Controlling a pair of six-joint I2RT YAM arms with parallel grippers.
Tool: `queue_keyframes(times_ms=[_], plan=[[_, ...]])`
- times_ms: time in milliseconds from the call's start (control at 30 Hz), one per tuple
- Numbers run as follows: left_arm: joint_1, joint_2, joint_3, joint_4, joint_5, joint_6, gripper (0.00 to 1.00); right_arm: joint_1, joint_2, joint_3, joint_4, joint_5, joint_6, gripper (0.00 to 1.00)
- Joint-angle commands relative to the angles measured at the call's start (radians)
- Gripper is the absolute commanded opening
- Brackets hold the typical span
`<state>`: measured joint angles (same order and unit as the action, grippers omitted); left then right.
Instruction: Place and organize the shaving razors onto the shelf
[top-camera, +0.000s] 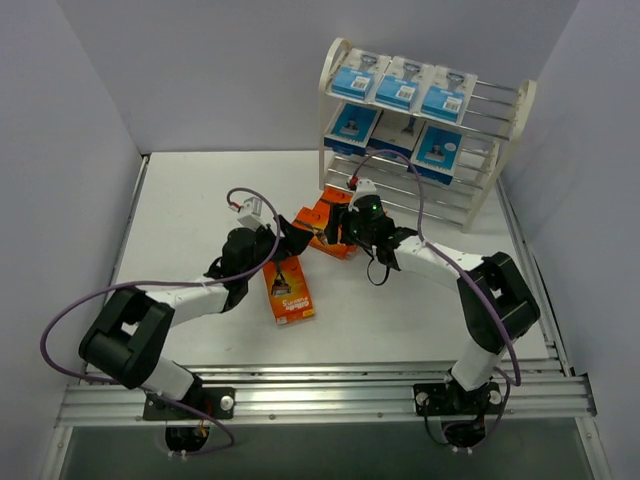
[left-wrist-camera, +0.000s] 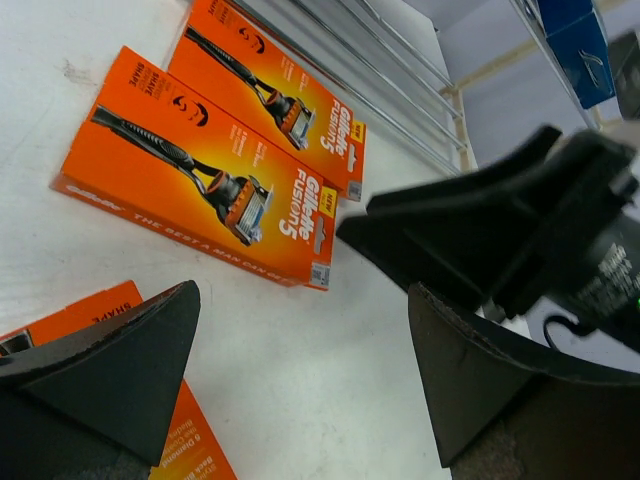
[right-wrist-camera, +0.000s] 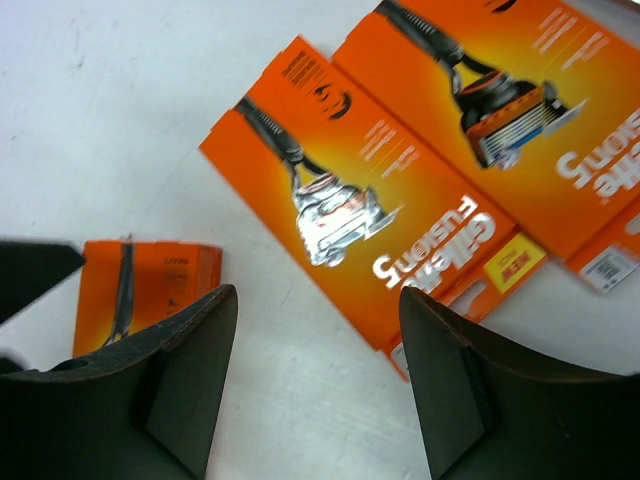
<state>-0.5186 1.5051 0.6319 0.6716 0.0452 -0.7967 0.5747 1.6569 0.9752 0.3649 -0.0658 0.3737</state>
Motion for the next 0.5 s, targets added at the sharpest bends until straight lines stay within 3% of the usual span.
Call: queue_keyframes(times_ms=[0, 467], plan=[[-0.021, -0.074, -0.026, 0.022, -0.031, 0.013, 0.94, -0.013, 0.073, 0.107, -0.029, 0.060, -0.071, 0.61], [-0.001, -0.416, -0.003, -0.322, -0.081, 0.139, 0.94, -0.030, 0.351, 0.402, -0.076, 0.086, -0.142, 0.62]])
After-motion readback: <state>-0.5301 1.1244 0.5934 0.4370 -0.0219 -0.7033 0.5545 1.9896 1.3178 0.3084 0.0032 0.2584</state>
